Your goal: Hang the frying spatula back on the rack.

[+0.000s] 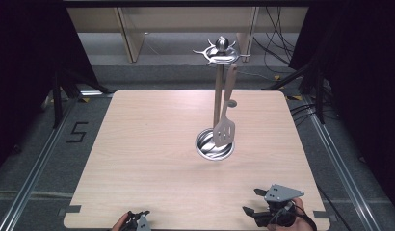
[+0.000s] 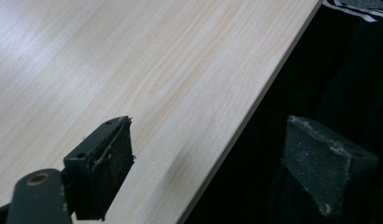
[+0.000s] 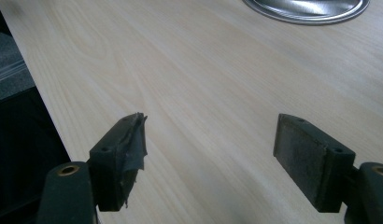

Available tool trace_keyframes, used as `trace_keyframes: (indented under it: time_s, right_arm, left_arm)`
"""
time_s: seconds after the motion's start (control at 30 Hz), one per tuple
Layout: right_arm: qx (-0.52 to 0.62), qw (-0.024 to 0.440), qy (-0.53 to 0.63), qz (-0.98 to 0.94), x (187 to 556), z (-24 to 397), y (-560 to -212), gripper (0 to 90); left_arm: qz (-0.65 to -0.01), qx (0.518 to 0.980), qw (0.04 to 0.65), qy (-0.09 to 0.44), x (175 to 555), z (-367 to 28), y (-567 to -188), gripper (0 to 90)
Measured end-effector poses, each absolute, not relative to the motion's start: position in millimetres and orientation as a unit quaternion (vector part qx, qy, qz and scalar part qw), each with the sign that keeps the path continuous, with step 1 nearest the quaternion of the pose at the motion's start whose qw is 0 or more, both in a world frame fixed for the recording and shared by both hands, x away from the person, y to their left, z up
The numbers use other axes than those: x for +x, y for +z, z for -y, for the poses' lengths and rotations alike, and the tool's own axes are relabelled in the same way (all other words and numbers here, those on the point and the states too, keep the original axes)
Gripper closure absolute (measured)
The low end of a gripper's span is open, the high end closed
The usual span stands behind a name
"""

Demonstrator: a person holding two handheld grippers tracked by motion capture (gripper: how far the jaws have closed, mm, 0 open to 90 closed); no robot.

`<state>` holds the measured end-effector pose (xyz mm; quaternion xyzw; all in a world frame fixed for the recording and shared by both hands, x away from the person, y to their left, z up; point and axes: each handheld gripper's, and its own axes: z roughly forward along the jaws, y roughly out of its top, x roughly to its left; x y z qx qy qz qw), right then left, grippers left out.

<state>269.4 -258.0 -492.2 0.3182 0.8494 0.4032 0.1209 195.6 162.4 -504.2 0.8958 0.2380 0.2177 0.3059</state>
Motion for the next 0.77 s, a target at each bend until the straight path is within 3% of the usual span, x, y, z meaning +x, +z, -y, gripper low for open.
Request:
trace_keyframes:
  time_s: [0.77]
  right_arm:
    - [0.32,0.115,0.402,-0.85,268.5,260.7,-495.7,26.2]
  left_arm:
    - [-0.239,0.894,0.303,0.226,196.2,-162.2,-505.5,15.5]
